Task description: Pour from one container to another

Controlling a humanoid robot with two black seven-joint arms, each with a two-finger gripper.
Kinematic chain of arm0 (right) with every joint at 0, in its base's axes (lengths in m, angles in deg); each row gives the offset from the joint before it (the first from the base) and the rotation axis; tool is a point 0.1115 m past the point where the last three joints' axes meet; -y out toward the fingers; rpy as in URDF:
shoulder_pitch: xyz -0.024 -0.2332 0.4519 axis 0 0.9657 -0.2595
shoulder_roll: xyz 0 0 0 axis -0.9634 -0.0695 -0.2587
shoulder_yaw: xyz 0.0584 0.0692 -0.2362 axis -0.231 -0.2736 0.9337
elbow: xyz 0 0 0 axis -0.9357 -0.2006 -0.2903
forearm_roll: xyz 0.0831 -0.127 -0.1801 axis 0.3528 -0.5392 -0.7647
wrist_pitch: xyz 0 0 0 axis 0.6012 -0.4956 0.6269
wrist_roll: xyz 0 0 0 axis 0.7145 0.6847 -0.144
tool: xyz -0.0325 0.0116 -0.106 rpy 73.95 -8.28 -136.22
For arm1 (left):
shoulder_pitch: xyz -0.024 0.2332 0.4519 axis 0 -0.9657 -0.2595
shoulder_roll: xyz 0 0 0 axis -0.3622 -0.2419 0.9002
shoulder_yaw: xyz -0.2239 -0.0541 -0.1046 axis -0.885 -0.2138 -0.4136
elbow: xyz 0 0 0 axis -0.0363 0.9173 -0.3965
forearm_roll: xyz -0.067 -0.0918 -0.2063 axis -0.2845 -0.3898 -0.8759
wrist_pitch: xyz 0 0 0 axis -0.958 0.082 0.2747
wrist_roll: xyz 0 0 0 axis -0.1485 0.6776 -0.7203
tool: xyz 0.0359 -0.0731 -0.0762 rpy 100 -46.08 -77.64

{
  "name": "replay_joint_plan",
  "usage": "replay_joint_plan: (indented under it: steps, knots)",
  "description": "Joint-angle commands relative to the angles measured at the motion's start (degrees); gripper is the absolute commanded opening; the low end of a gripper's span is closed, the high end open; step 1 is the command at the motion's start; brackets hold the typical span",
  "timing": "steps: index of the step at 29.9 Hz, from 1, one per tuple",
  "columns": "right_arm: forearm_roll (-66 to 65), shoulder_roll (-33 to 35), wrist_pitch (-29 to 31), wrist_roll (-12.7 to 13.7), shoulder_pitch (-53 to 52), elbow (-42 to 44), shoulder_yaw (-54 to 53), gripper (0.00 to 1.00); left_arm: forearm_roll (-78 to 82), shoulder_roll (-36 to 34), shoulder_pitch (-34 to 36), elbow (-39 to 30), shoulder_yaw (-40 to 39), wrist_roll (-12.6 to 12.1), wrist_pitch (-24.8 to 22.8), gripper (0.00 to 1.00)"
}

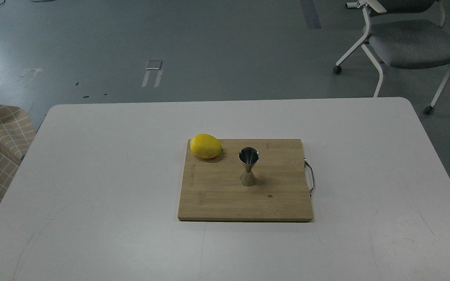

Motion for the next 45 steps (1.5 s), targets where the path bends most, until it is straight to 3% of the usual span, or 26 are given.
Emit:
replay_joint_plan:
  steps: [1,18,26,29,45]
  knots:
    - [0.0,0.0,0.0,0.0,0.0,0.0,0.0,1.00,0.2,0.0,-0.1,0.4,-0.1,-0.4,0.1,0.99]
    - [0.0,0.0,0.0,0.0,0.0,0.0,0.0,1.00,-0.3,0.0,-0.3,0.5,-0.5,-0.5,0.4,0.99]
    - [0.0,0.0,0.0,0.0,0.0,0.0,0.0,1.00,-0.6,0.0,-0.4,-0.3,-6.8,-0.3,7.7,0.99]
    - [0.0,0.0,0.0,0.0,0.0,0.0,0.1,1.00,-0.5,0.0,-0.4,-0.3,-10.9,-0.4,7.5,0.99]
    - [0.0,0.0,0.0,0.0,0.0,0.0,0.0,1.00,-0.7,0.0,-0.7,-0.4,-12.0,-0.8,7.6,0.99]
